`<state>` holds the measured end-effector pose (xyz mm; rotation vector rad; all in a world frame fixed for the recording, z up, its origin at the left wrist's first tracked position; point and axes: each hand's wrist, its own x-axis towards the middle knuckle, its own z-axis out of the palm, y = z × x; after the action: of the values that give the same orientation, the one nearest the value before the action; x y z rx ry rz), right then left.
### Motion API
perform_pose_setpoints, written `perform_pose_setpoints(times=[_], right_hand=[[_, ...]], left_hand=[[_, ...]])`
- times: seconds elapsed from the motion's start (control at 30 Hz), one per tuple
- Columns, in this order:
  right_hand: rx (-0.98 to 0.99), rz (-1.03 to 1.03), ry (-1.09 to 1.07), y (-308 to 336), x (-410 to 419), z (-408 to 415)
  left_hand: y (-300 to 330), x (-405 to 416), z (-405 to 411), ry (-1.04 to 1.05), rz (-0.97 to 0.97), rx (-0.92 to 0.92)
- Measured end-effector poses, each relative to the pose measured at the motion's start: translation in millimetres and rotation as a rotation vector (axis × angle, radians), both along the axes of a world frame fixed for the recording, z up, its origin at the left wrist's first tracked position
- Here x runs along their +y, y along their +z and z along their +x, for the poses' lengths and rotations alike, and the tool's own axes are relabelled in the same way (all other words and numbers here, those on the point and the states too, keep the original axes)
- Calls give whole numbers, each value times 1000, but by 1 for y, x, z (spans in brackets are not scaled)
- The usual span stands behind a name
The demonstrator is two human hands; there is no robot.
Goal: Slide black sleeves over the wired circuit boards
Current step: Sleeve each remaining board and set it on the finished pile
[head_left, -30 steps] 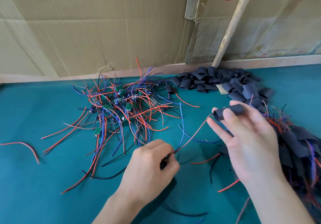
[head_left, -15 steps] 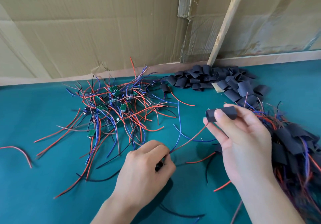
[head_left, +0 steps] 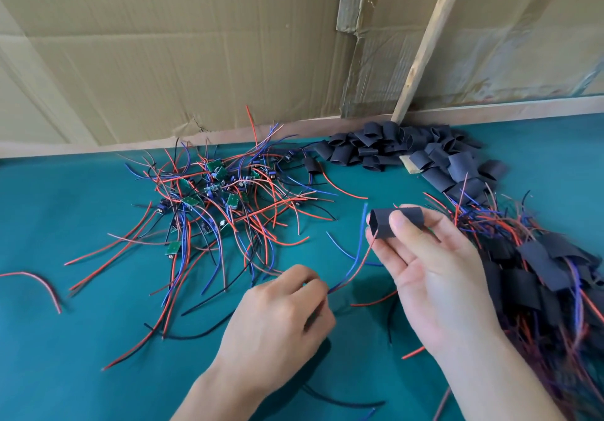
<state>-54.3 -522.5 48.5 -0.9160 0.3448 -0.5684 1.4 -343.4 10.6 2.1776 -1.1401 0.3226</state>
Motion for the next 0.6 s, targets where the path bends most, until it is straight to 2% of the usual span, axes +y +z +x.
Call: perform_pose_setpoints(times=[0.23, 0.4, 0.6], right_hand=[[-20, -89, -72, 1, -7, -1], [26, -314, -49, 6, -11, -4], [30, -271, 10, 8, -18, -6]], left_hand=[[-1, -1, -4, -60, 61, -42], [-2, -2, -3, -17, -15, 58], [-2, -1, 3, 54, -96, 130]])
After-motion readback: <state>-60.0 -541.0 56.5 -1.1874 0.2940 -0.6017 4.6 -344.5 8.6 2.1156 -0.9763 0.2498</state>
